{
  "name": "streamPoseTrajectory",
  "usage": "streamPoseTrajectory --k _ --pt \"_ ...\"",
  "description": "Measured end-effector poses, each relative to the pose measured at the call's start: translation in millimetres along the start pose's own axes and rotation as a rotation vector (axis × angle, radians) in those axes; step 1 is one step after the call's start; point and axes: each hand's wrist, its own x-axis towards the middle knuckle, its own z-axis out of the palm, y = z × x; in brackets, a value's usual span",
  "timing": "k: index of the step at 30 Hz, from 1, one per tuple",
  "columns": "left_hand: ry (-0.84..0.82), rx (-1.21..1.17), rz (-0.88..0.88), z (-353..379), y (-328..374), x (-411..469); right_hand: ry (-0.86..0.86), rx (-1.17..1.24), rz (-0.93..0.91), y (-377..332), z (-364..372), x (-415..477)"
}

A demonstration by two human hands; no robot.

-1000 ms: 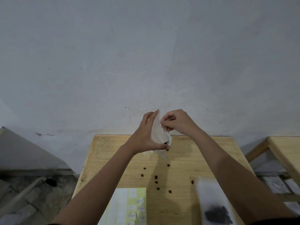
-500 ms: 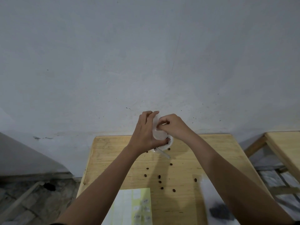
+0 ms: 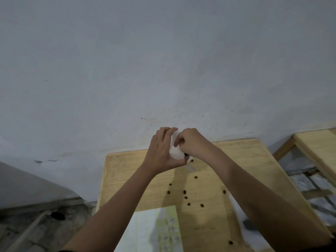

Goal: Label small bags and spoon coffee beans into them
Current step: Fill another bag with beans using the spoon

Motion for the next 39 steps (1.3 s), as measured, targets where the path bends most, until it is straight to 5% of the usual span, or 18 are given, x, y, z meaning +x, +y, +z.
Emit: streamPoseTrajectory --k 4,13,17,31,35,39 --pt "-0.003 0.015 -0.024 10.4 -1.2 3.6 0.038 -0.092 0.001 5.1 0.9 4.0" --pt "-0.051 -0.089 -0.076 23.8 -2.3 10.3 -0.03 0.108 -0.081 30.3 -10.8 13.8" --pt "-0.071 -0.174 -0.159 20.2 -2.5 13.3 -0.182 0.165 -0.103 32.1 -13.7 25.2" --pt "-0.099 0.033 -0.193 22.4 -14.4 5.6 -0.231 0.045 -0.171 33.5 -6.2 46.8" --pt "-0.202 -0.01 -0.333 18.4 -20.6 -5.4 -0.315 0.232 -0.186 44.1 -2.7 47.4" --pt "-0.484 -0.102 -0.55 14.6 -27.5 -16.2 -0.2 0.459 -0.112 73.8 15.9 53.2"
